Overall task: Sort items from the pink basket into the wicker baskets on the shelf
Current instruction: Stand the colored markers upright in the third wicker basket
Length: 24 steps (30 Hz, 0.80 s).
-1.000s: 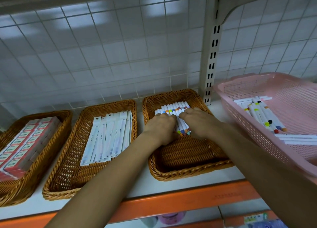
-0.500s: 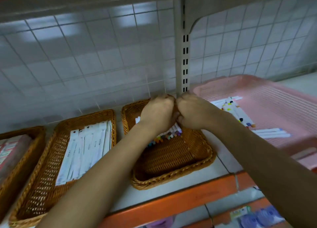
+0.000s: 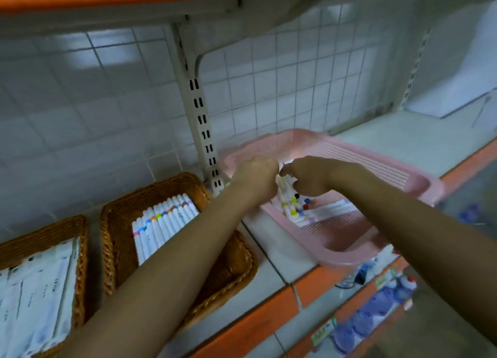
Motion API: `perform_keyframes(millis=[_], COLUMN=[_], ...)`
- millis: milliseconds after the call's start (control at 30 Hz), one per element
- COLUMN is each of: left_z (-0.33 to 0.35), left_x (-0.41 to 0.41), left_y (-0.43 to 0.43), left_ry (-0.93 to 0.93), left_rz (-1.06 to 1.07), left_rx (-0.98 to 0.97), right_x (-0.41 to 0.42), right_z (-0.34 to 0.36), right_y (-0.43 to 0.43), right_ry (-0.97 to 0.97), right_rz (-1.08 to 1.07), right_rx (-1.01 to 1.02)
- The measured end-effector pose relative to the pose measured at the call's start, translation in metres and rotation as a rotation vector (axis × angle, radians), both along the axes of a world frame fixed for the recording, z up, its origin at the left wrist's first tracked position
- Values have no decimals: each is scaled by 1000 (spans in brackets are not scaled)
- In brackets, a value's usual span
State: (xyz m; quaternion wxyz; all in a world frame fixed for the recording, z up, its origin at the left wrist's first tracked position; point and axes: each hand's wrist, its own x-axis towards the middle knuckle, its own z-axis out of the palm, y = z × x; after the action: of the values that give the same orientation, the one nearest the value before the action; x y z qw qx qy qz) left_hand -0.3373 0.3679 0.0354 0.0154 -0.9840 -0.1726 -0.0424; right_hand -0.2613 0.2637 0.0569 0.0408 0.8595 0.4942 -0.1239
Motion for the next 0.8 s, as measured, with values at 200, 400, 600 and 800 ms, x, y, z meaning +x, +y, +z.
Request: perform_keyframes(millis=[200,400,600,800], left_z=[-14,-19,-17,-16], left_x=[25,35,31,30], left_y=[2,6,7,5], left_ry=[309,418,390,383], left_rz=[8,1,-14,-22], left_rx=[10,40,1,0], right_x=[35,37,42,41], right_z=[-23,-50,-48,-51], right_y=[7,17,13,13], right_ry=[167,128,392,677], right_rz=[-56,-186,-371,-467], right_rx=[-110,69,182,175])
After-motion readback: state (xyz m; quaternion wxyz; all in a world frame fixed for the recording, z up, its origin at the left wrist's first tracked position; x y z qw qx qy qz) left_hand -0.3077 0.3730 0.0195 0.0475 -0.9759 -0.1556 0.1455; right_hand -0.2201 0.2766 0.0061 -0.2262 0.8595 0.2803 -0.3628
